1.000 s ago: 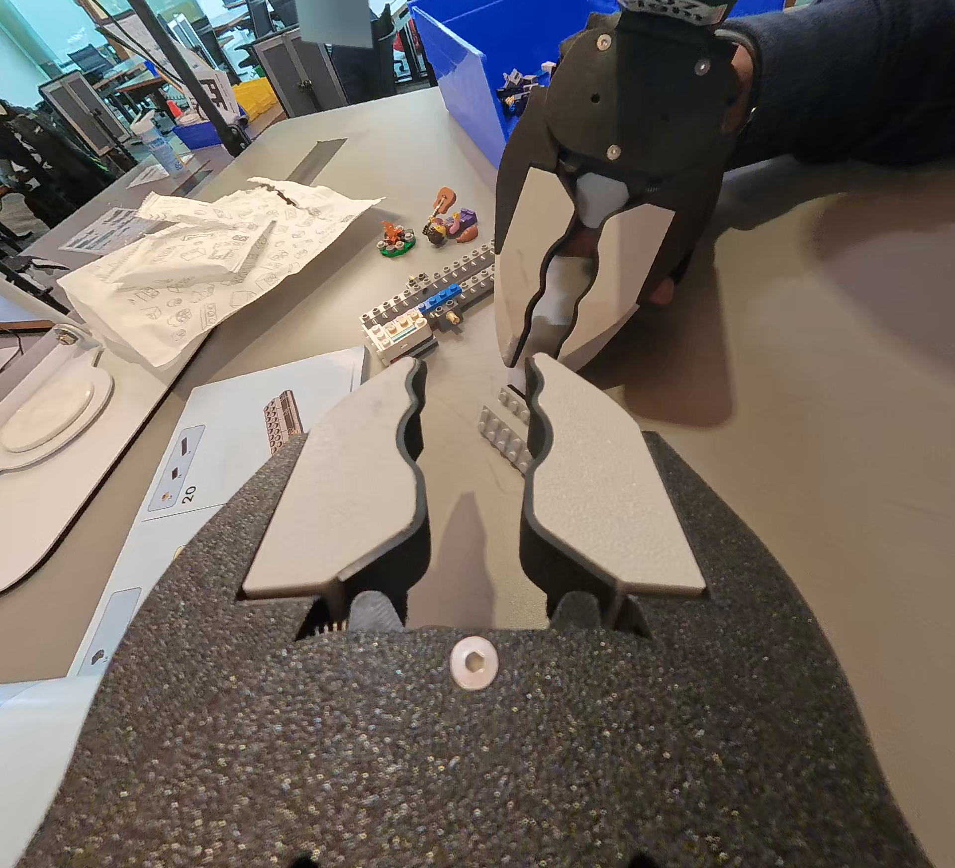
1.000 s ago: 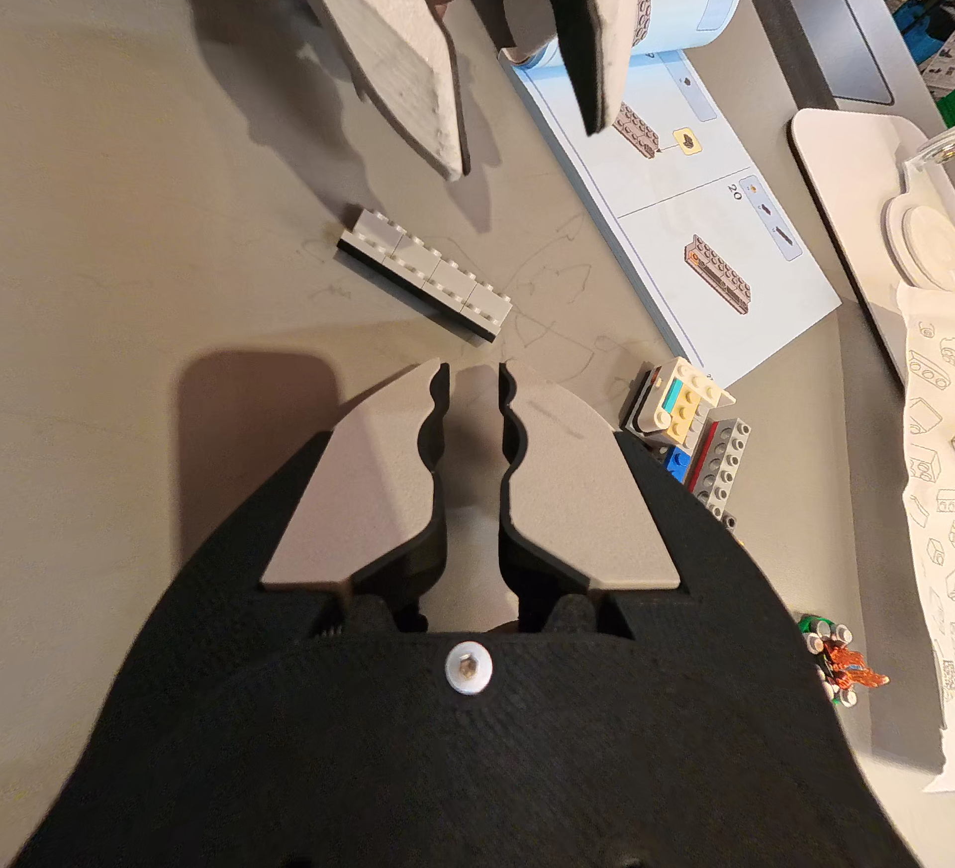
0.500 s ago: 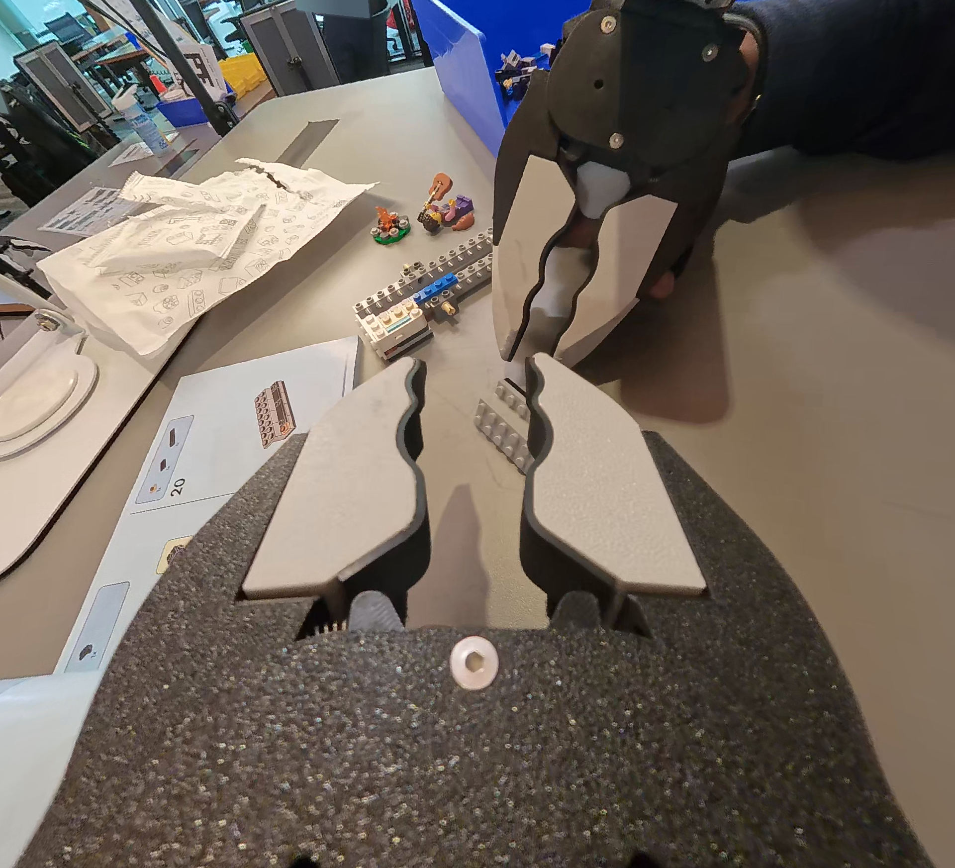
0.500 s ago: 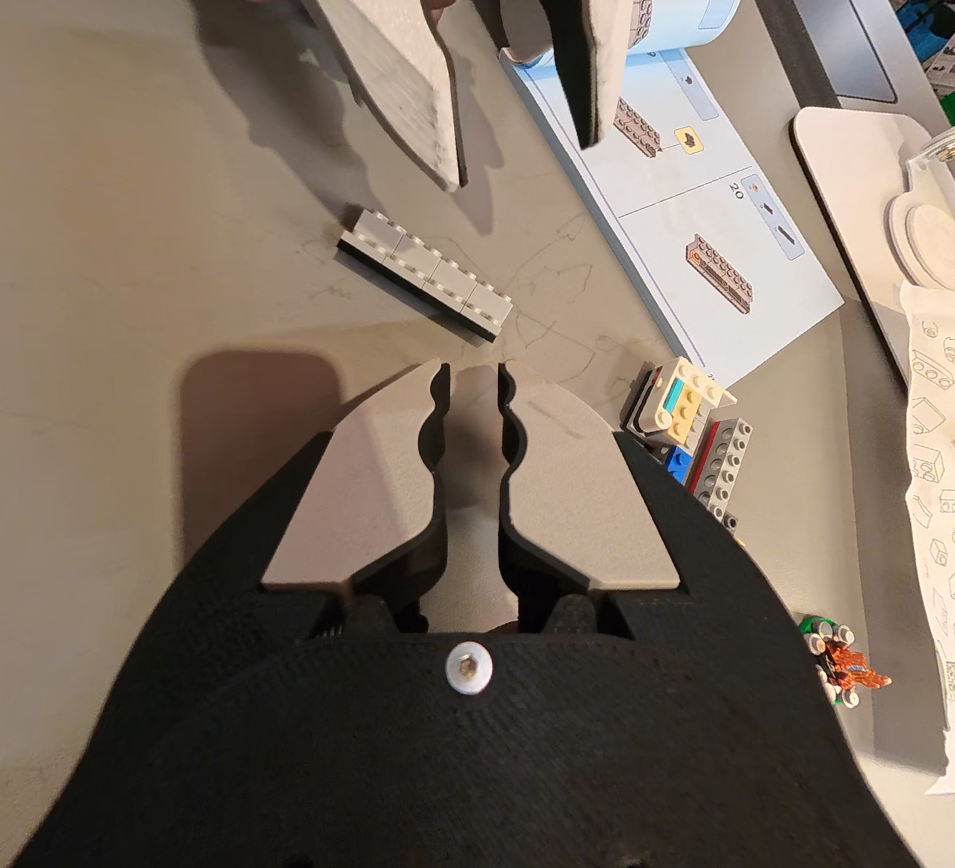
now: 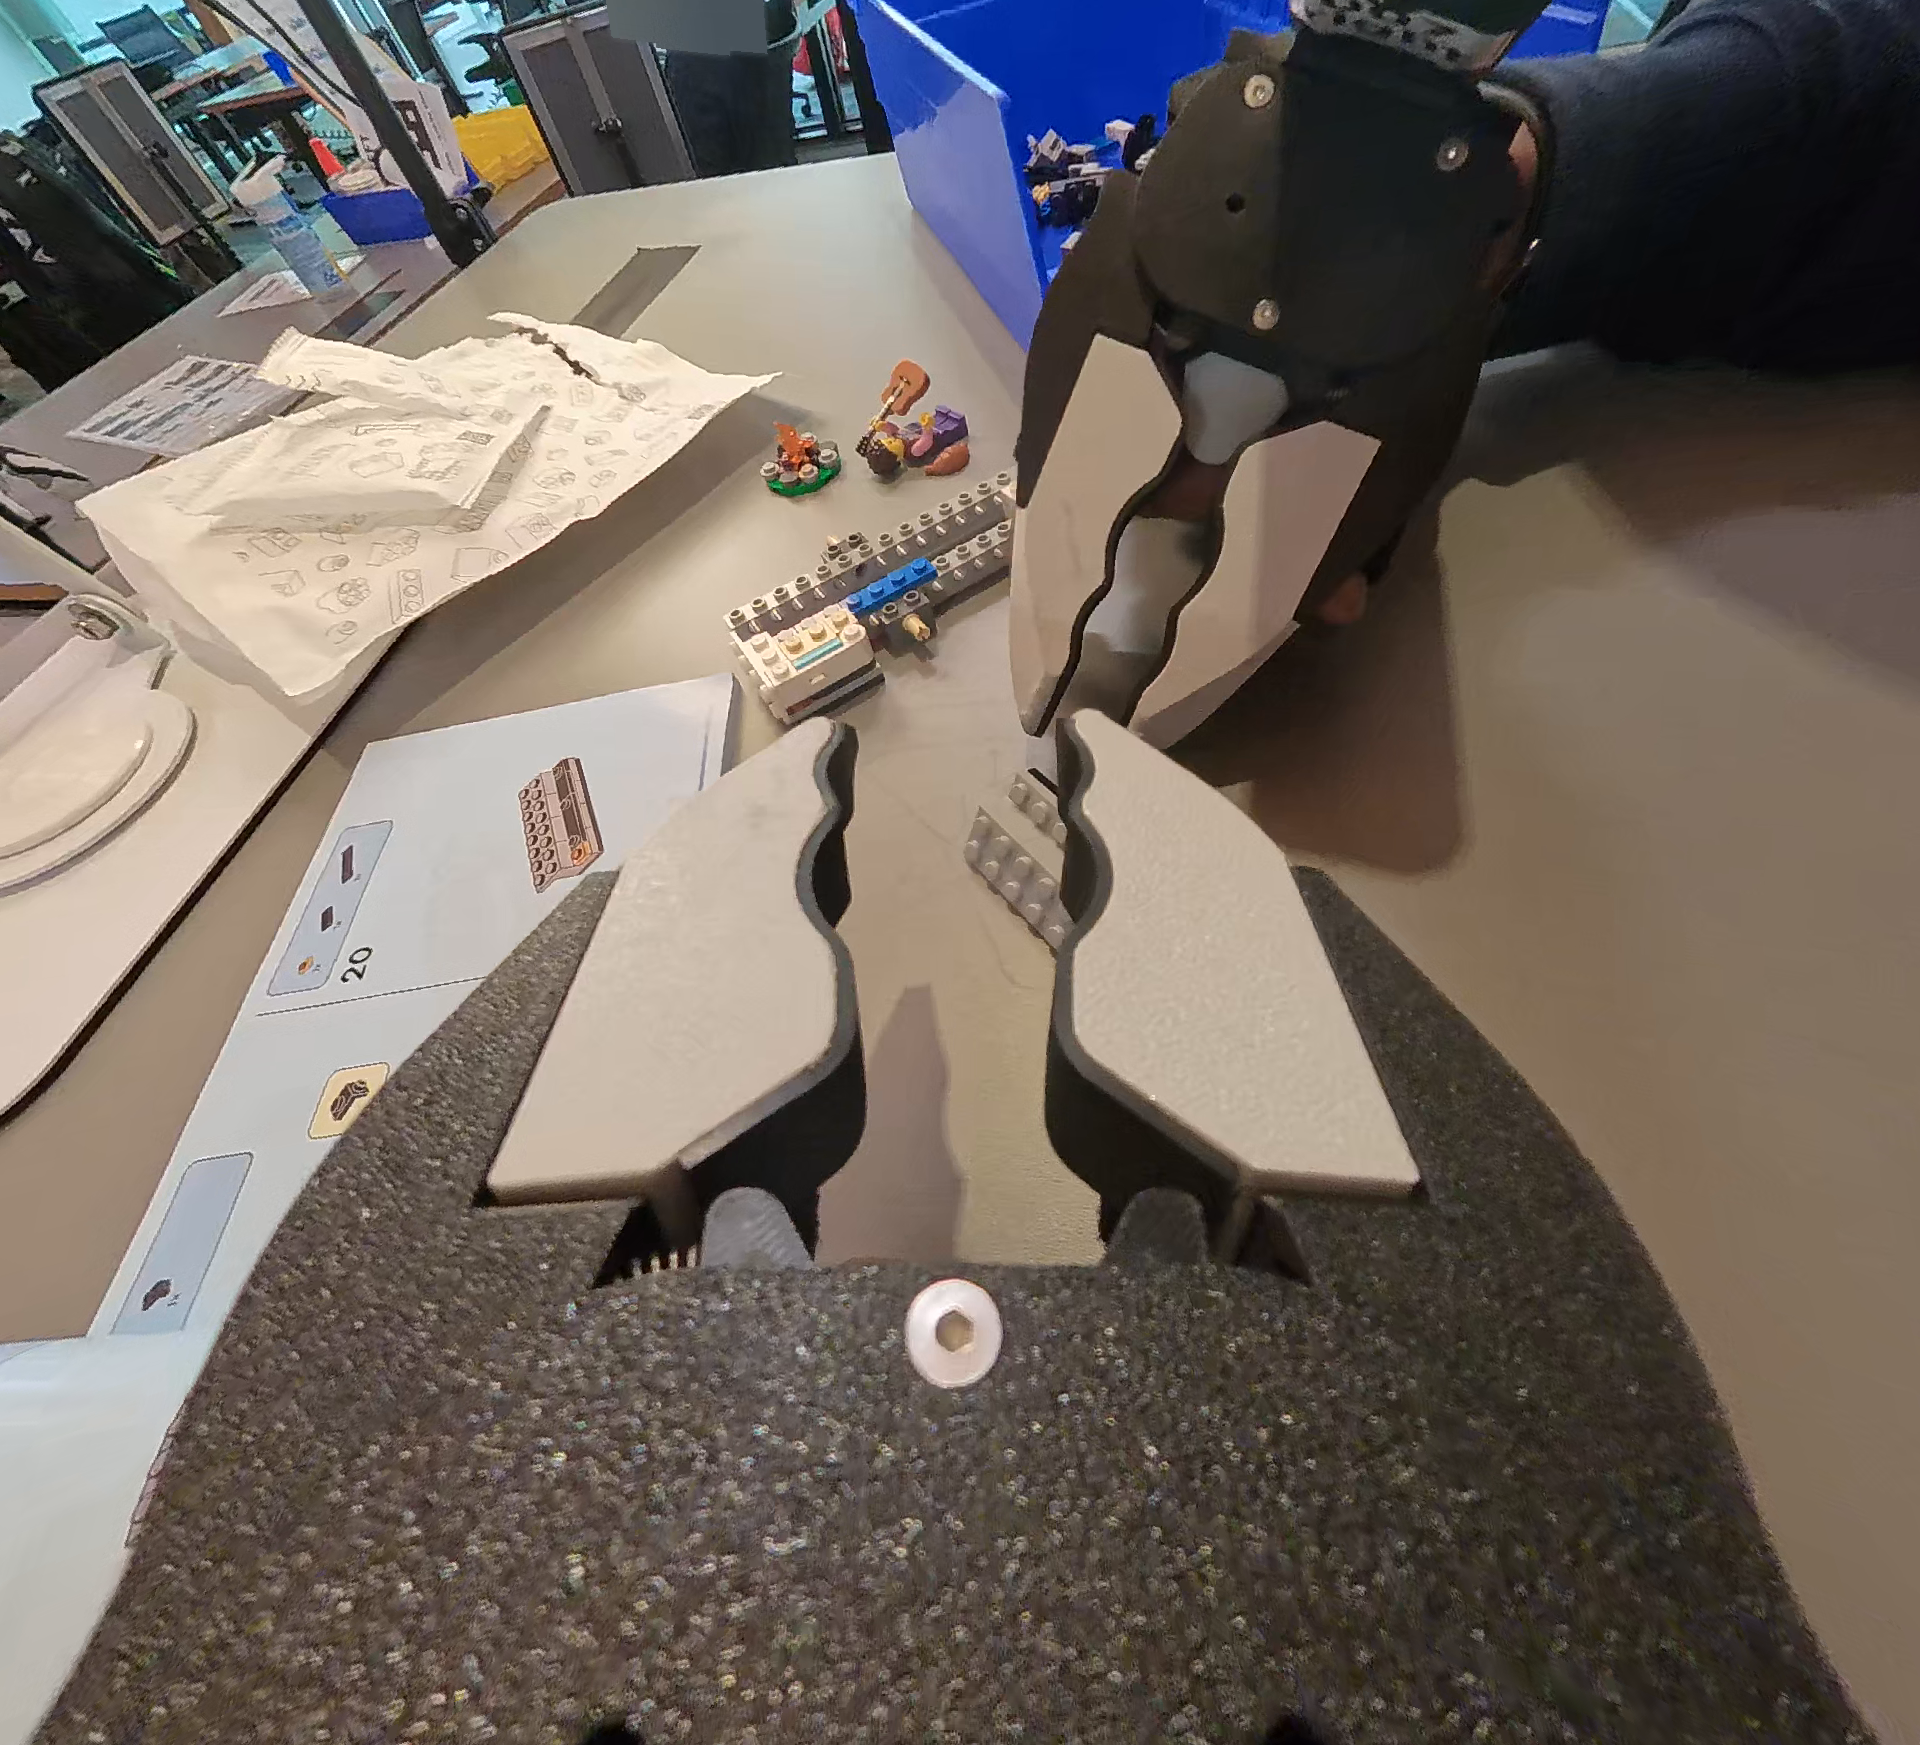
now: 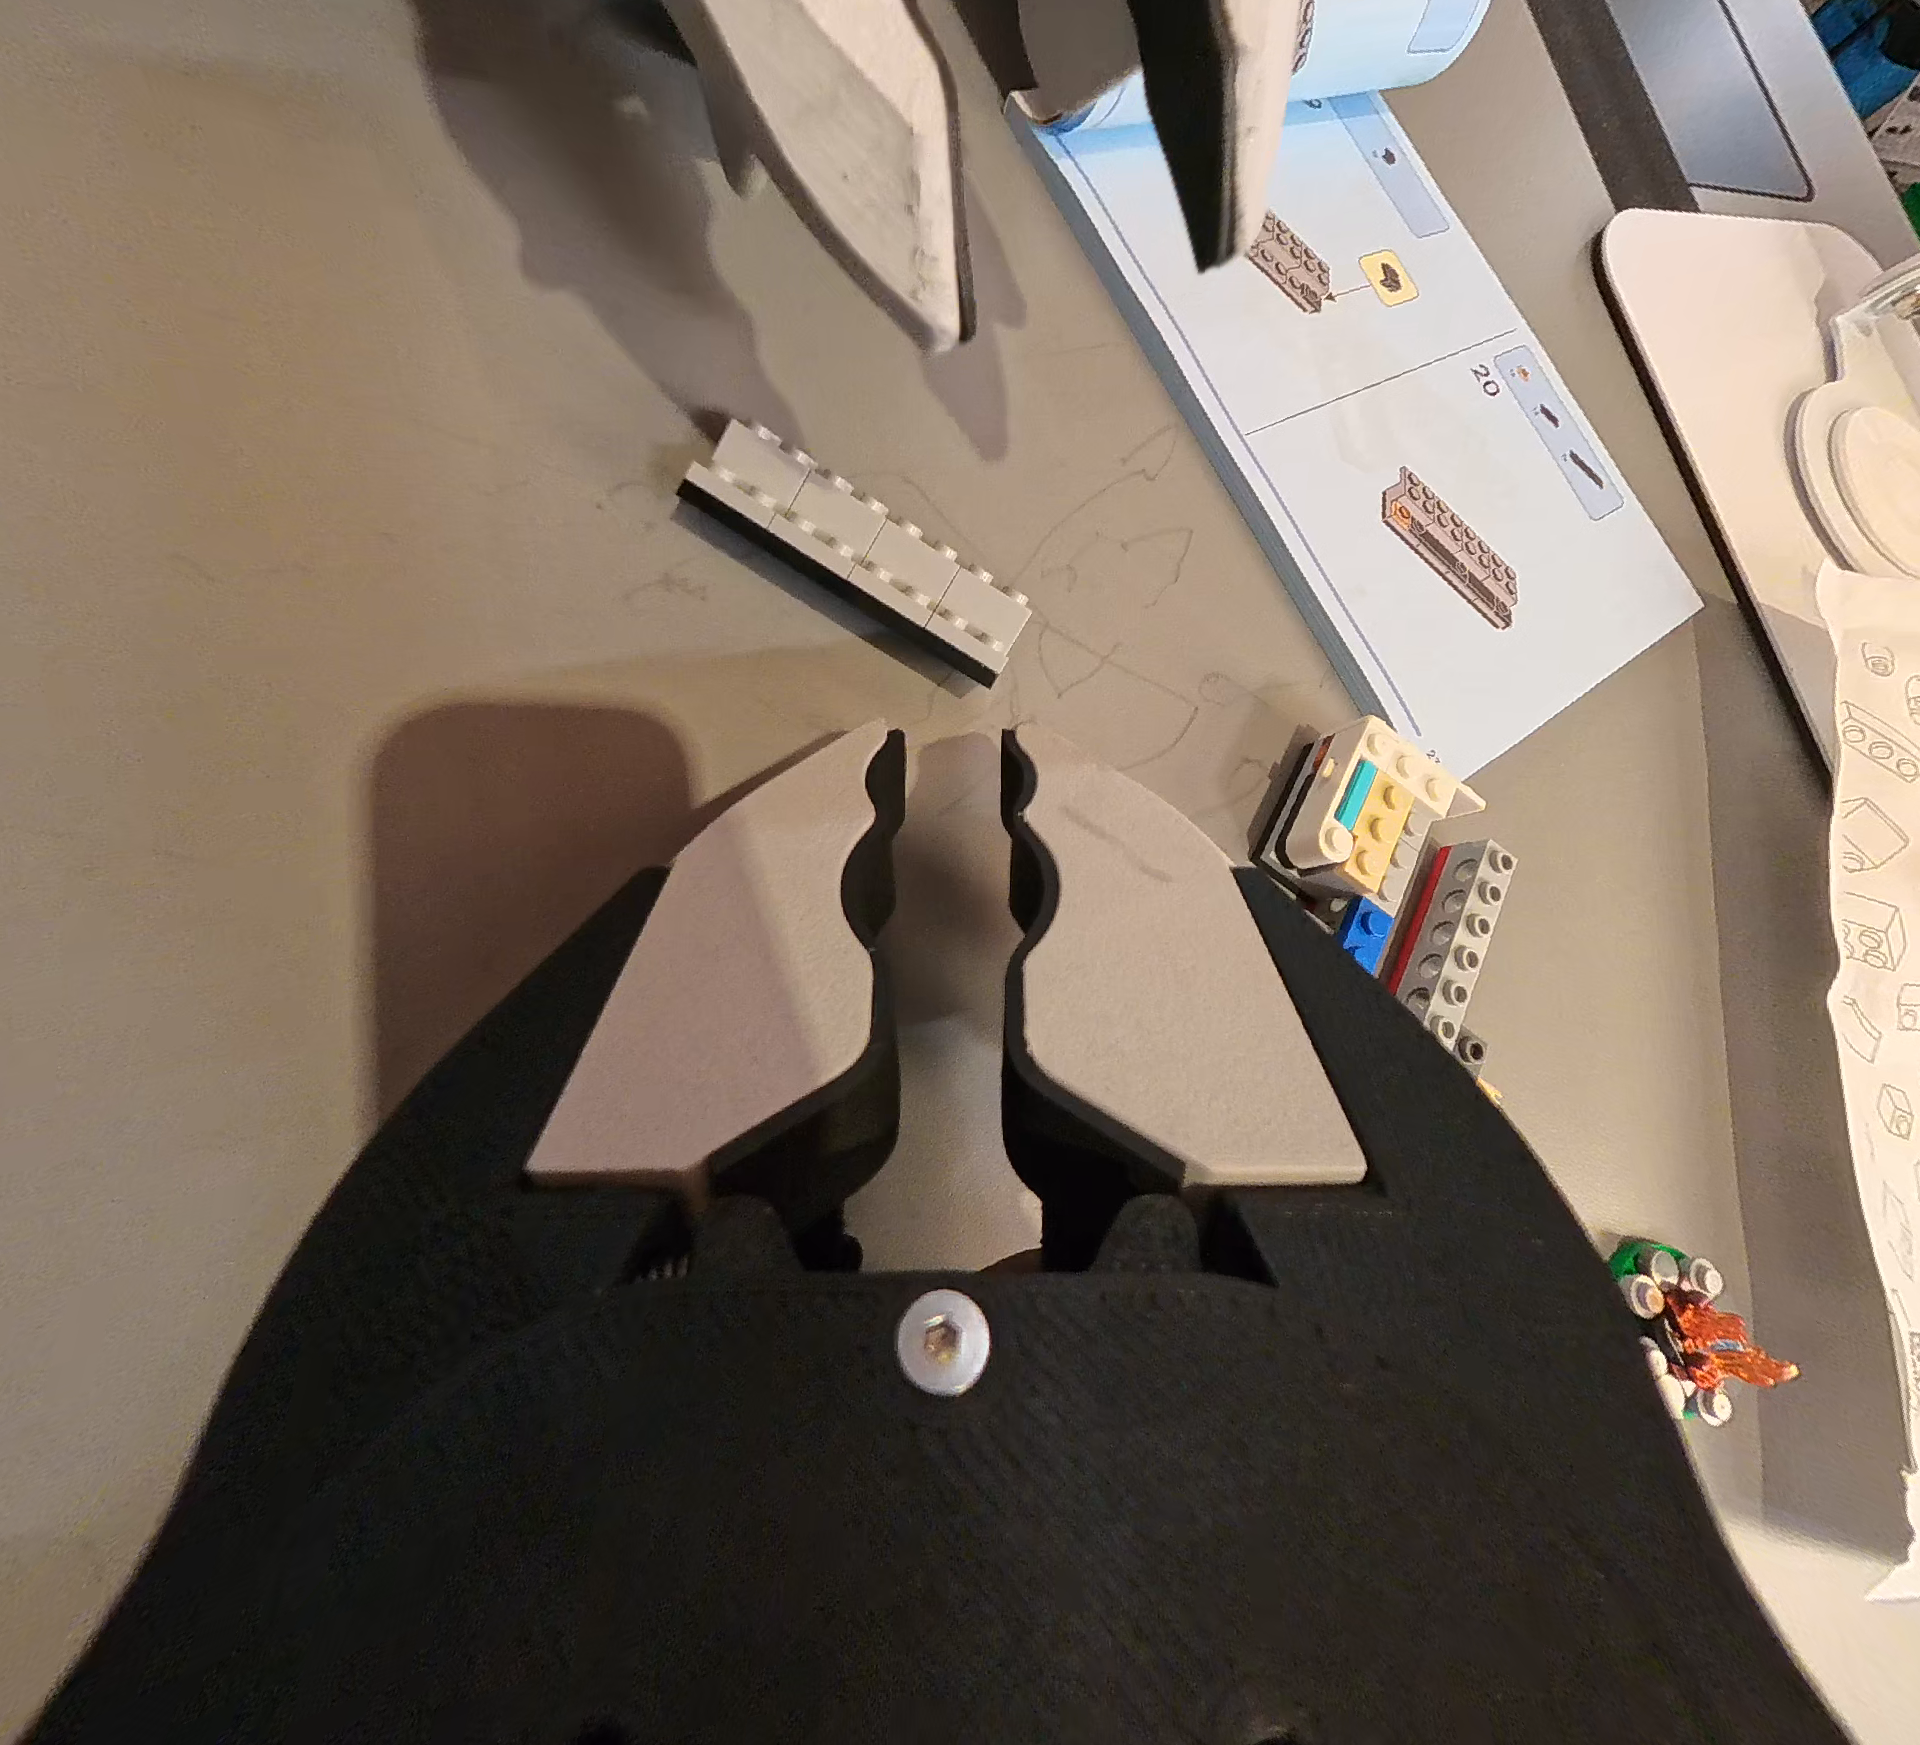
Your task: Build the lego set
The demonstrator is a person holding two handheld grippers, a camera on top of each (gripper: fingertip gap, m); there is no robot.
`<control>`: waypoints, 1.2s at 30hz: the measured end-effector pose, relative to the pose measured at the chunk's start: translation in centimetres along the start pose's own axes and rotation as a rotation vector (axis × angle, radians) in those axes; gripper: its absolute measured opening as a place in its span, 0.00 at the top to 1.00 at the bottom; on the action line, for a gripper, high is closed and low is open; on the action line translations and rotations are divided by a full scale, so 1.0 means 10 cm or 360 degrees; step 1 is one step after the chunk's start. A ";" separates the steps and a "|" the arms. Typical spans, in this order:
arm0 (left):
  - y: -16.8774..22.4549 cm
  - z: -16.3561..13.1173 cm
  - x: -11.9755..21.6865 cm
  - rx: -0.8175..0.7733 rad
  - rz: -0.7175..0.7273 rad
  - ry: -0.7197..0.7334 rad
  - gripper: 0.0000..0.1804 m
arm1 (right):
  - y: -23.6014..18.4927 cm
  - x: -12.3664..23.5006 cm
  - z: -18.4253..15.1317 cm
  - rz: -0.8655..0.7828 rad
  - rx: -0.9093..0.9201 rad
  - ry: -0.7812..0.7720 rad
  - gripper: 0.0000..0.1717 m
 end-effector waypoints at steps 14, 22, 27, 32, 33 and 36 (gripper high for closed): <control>-0.04 0.00 0.00 0.0079 -0.0064 0.0008 0.81 | 0.00 0.01 0.00 0.0018 -0.0011 0.0003 0.90; -0.04 -0.01 -0.04 0.0097 -0.0109 -0.0045 0.82 | 0.00 0.00 0.00 0.0019 -0.0004 -0.0001 0.90; -0.07 0.00 -0.01 0.0141 -0.0125 0.0001 0.84 | 0.00 0.00 0.00 0.0020 -0.0002 -0.0001 0.90; -0.10 0.00 0.00 0.0185 -0.0138 0.0018 0.84 | 0.00 0.00 0.00 0.0023 -0.0003 -0.0001 0.90; -0.10 0.00 0.00 0.0186 -0.0142 0.0016 0.84 | 0.00 0.00 0.00 0.0024 -0.0003 -0.0001 0.90; -0.09 0.00 -0.01 0.0179 -0.0146 0.0005 0.84 | 0.00 0.00 0.00 0.0027 -0.0005 -0.0002 0.90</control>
Point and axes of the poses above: each gripper's, where its closed fingertips meet, x back along the fingers, z out of its top, y = z × x across the jaws, the point moved 6 cm from there along x, back along the fingers, and after that the axes turned 7 degrees about -y, right-handed, at the moved point
